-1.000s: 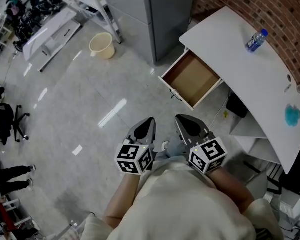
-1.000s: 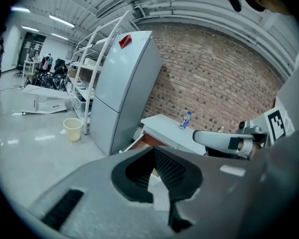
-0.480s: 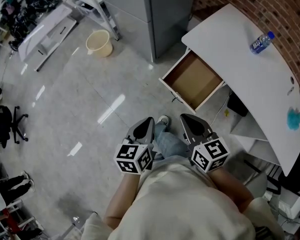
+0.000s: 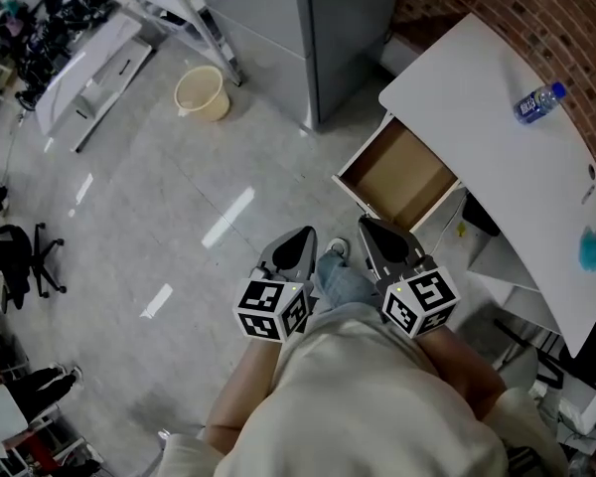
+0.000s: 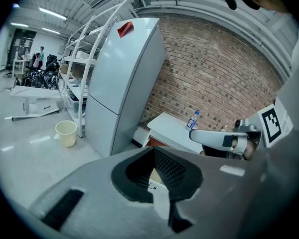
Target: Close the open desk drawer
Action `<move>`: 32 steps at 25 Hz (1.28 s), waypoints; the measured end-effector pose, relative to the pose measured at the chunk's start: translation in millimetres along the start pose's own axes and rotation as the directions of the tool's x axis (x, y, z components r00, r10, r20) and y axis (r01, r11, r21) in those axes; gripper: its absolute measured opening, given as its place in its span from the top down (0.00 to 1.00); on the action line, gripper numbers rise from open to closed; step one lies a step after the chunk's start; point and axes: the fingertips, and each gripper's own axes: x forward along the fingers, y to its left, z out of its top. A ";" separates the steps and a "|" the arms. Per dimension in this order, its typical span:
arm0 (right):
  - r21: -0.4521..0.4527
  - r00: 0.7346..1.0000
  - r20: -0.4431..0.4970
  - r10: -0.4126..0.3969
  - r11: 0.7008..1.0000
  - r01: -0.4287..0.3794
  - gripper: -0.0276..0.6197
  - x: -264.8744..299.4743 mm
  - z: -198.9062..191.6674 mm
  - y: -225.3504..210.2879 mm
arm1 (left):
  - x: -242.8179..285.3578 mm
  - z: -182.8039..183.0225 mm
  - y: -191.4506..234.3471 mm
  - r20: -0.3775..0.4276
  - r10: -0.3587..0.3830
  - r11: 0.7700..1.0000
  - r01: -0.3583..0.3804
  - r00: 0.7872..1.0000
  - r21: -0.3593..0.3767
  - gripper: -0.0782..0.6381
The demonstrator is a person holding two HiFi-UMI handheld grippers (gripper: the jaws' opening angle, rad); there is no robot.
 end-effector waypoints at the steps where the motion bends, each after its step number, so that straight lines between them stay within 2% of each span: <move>1: 0.004 1.000 0.002 -0.009 1.000 0.009 0.95 4.7 3.1 -3.2 | 3.4 3.7 2.5 -0.008 -0.008 1.000 0.008 1.000 0.003 0.89; 8: 0.044 0.998 0.013 -0.068 0.997 0.068 0.95 29.2 16.1 -32.6 | 31.0 16.0 13.5 -0.072 -0.067 0.996 0.070 0.995 0.048 0.89; 18: 0.053 0.993 -0.028 -0.113 0.992 0.115 0.95 51.7 14.9 -40.6 | 52.8 32.7 30.9 -0.089 -0.121 0.991 0.126 0.989 0.047 0.89; 22: 0.073 0.985 -0.003 -0.171 0.983 0.170 0.95 48.8 19.3 -41.8 | 54.4 37.3 34.7 -0.113 -0.156 0.985 0.163 0.981 0.057 0.89; 26: 0.124 0.959 0.039 -0.282 0.953 0.275 0.95 36.7 18.8 -49.3 | 60.6 37.0 29.5 -0.176 -0.235 0.961 0.256 0.956 0.109 0.89; 32: 0.235 0.881 0.088 -0.465 0.869 0.435 0.95 11.4 4.1 -57.3 | 76.9 27.8 19.1 -0.298 -0.357 0.888 0.421 0.885 0.187 0.89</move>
